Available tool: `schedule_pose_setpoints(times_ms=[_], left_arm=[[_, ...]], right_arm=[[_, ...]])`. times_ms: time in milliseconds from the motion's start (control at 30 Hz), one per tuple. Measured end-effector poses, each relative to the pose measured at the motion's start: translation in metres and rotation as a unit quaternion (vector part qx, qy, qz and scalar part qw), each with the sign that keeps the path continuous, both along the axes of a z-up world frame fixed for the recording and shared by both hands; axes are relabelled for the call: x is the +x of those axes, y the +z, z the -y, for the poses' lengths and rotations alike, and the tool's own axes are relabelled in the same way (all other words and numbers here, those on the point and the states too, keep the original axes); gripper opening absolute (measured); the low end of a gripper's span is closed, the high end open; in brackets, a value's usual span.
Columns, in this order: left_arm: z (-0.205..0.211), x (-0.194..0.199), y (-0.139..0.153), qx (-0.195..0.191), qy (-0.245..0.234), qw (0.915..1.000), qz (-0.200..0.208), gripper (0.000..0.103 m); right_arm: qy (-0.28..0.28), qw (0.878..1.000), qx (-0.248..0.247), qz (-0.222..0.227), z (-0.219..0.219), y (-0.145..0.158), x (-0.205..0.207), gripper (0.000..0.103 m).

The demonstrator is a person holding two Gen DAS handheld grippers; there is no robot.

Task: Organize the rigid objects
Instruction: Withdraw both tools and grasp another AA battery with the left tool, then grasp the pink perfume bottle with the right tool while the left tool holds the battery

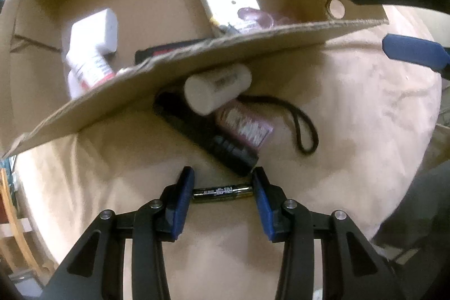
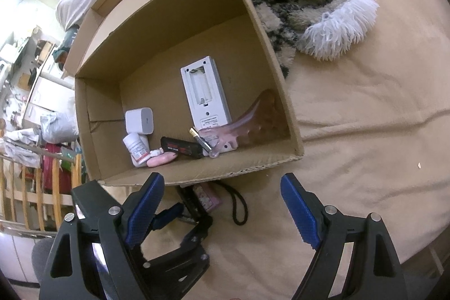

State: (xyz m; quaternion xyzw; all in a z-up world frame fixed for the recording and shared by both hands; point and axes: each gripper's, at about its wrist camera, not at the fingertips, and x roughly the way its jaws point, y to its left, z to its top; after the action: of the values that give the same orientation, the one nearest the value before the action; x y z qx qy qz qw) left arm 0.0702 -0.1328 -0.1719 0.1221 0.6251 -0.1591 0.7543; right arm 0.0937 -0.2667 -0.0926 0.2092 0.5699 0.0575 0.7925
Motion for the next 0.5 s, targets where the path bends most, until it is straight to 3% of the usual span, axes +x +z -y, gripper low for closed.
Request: schedule_pose_setpoints(times_ms=[233, 333, 500], left_arm=[[-0.044, -0.001, 0.042, -0.002, 0.057, 0.9981, 0.024, 0.038], [-0.07, 0.008, 0.059, -0.013, 0.106, 0.9939, 0.03, 0.038], [-0.101, 0.013, 0.074, -0.028, 0.154, 0.9861, 0.057, 0.038]], right_arm=[[0.005, 1.0, -0.008, -0.007, -0.001, -0.003, 0.0, 0.09], [0.016, 1.0, -0.006, -0.014, -0.006, -0.006, 0.0, 0.09], [0.018, 0.997, 0.069, -0.039, -0.005, -0.023, 0.001, 0.09]])
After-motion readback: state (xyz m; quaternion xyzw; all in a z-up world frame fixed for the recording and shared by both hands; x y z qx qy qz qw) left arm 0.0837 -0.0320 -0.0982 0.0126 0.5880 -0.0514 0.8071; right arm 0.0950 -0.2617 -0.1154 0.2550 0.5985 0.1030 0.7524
